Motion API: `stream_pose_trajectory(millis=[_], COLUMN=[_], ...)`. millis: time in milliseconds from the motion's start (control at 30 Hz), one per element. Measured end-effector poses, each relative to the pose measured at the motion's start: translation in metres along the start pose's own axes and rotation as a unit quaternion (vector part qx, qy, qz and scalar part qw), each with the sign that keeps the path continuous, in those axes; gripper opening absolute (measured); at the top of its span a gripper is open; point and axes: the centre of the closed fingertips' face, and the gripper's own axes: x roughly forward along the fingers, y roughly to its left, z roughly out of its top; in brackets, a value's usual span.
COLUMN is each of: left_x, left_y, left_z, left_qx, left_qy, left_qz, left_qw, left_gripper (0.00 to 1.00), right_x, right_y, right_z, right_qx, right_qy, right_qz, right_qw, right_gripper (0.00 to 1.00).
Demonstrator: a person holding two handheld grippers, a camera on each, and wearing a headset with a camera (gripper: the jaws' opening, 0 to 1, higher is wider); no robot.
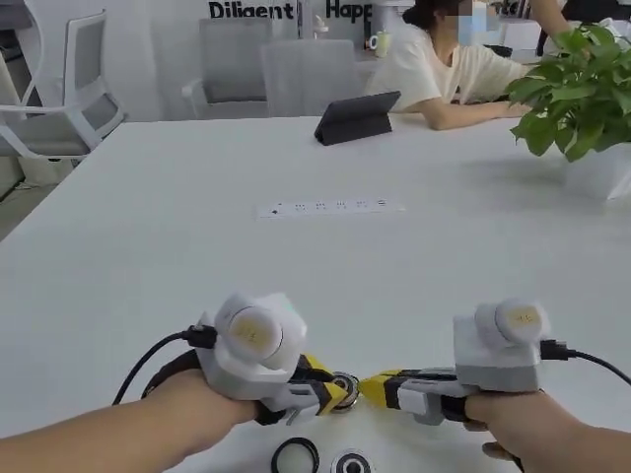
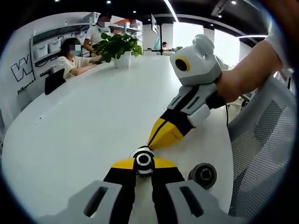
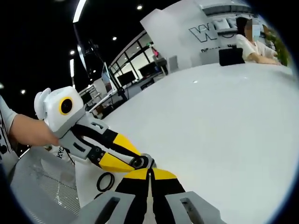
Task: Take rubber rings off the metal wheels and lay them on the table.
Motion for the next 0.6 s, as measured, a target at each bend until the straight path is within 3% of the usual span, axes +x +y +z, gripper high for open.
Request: stream_pose_trajectory(millis=[400, 600], left_x=[0.0013, 0.0018], left_y=[-0.0012, -0.0007], left_z=[0.0010, 0.0010], left_qx=[0.000, -0.002], left_qy=[0.001, 0.003], left_qz=[0.002, 0.004], left_qw=[1.0000, 1.0000], left_gripper=[0.07, 0.07], right_x=[-0.0012, -0.0009], right_y=[0.0018, 0.0045], right_z=[0.0024, 0.0039], right_qx=[0.039, 0.039], right_qy=[-0.014, -0.014], right_qz=[0.005, 0.007], right_qw=[0.9991, 0.9991], right_gripper=[0.00, 0.00])
